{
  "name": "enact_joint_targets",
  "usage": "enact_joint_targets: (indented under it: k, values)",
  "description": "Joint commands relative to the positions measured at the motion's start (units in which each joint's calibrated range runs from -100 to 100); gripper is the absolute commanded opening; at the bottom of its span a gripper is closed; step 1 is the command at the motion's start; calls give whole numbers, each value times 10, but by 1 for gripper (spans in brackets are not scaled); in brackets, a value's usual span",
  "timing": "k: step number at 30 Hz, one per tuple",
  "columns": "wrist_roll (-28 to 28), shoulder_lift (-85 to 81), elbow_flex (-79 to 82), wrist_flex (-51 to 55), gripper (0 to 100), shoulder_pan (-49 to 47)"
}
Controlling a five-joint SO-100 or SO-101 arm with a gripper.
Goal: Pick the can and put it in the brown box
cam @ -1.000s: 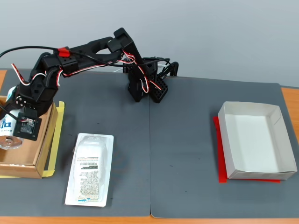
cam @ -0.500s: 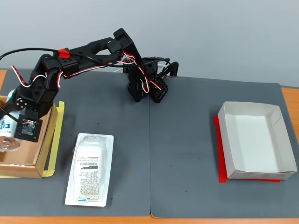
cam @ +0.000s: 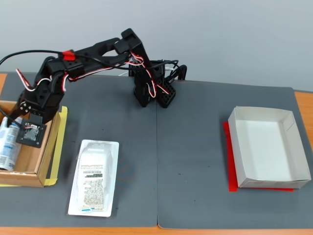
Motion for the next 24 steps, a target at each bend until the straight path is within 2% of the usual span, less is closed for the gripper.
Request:
enact_joint_targets:
  k: [1, 6, 13, 24]
  values:
    - [-54, -98, 51, -6, 4, -17]
    - [-112, -197, 112, -7, 2, -33]
    - [-161, -313, 174, 0, 1, -60]
    - [-181, -484, 294, 0, 2, -134]
